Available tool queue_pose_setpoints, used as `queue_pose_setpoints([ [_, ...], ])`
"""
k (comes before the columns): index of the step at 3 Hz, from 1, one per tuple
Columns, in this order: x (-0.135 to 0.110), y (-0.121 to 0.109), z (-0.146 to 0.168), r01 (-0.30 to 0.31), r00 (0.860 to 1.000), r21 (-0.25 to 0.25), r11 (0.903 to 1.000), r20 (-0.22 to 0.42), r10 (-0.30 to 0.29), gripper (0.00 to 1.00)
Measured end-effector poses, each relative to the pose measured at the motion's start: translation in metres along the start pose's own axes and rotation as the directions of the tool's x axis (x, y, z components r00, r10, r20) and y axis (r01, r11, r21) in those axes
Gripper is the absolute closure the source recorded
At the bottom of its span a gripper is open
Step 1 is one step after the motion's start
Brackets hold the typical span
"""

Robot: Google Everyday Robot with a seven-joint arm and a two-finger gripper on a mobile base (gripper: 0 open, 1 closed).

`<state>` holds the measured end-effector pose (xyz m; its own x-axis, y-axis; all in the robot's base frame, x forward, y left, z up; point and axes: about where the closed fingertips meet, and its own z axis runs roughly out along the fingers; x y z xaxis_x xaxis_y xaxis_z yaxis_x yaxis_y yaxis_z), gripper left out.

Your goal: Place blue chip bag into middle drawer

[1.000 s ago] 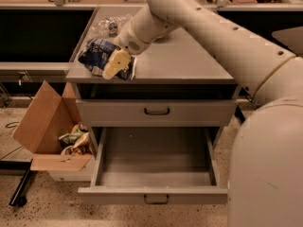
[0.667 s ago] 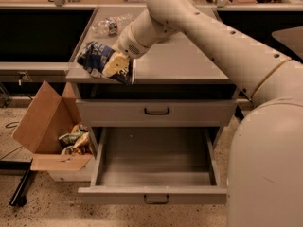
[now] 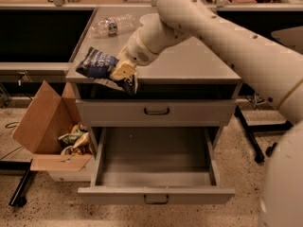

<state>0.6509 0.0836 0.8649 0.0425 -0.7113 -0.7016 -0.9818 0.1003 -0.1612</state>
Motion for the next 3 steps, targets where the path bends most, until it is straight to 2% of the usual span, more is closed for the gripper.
queue_pose_setpoints([
  [1,0.024,0.039,-0.026,-0.032,0.997,-0.028,0.9991,-0.076,0.030,1.00],
  [2,0.060,0.080,-0.036,-0.103,0.979,-0.078,0.9916,-0.185,0.087,1.00],
  [3,0.065,0.084,-0.031,-0.110,0.976,-0.087,0.9901,-0.195,0.091,1.00],
])
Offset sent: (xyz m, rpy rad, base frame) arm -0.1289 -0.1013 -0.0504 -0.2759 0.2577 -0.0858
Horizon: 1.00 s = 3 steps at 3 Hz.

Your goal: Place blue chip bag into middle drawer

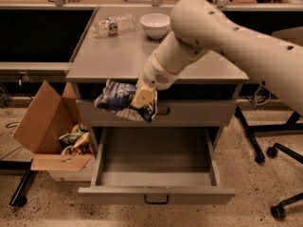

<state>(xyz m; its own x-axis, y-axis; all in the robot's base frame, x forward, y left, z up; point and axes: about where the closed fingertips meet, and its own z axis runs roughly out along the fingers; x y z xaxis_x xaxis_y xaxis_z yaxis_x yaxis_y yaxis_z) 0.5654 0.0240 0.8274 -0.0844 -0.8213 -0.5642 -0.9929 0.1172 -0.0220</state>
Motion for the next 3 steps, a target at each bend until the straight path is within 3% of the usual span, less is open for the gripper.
queue_pose_setpoints([
  [1,0.032,0.018,0.038,-0.038,0.997,-0.065,0.9972,-0.070,0.033,1.00],
  [2,0.083,0.051,0.082,-0.103,0.979,-0.138,0.9851,-0.191,0.075,1.00],
  [3,0.137,0.074,0.134,-0.187,0.948,-0.208,0.9601,-0.295,0.121,1.00],
])
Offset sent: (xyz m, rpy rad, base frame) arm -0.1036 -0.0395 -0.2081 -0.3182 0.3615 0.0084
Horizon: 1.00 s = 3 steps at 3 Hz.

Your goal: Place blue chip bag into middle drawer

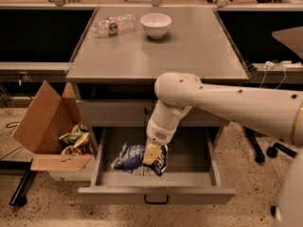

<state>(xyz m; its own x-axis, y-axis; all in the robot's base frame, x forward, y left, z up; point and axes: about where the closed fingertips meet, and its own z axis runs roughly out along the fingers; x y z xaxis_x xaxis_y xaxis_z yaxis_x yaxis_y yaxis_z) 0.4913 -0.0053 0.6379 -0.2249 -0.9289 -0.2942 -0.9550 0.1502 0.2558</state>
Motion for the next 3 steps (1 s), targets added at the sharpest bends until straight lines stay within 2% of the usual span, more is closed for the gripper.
queue_pose_setpoints([
  [1,0.027,-0.017,0.050,-0.073,0.996,-0.025,0.9970,-0.055,0.072,1.00],
  [2,0.047,-0.045,0.073,-0.167,0.984,0.037,0.9853,-0.059,0.169,0.84],
  [3,0.059,-0.067,0.077,-0.232,0.972,0.132,0.9638,-0.013,0.236,0.61],
])
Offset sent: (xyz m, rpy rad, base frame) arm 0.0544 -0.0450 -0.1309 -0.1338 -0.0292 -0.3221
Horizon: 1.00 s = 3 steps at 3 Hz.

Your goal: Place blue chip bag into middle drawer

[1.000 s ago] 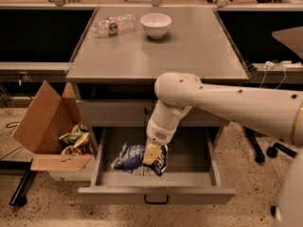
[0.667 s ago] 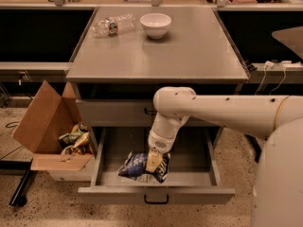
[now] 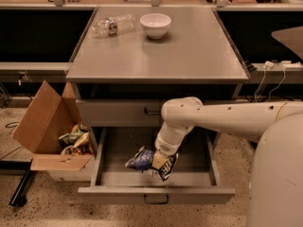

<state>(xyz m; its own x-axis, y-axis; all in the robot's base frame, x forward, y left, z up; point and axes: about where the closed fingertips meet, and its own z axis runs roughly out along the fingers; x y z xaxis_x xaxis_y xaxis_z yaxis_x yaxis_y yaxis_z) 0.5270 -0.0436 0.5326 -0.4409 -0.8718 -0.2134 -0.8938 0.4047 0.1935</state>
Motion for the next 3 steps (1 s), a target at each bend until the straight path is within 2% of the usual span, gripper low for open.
queue_pose_setpoints([
  [1,0.004,-0.011,0.004,-0.038,0.999,0.049,0.9981,0.029,0.037,0.37],
  [2,0.004,-0.016,0.006,-0.051,0.998,0.065,0.9965,0.050,0.048,0.14],
  [3,0.004,-0.021,-0.003,-0.064,0.994,0.087,0.9941,0.094,0.056,0.00],
])
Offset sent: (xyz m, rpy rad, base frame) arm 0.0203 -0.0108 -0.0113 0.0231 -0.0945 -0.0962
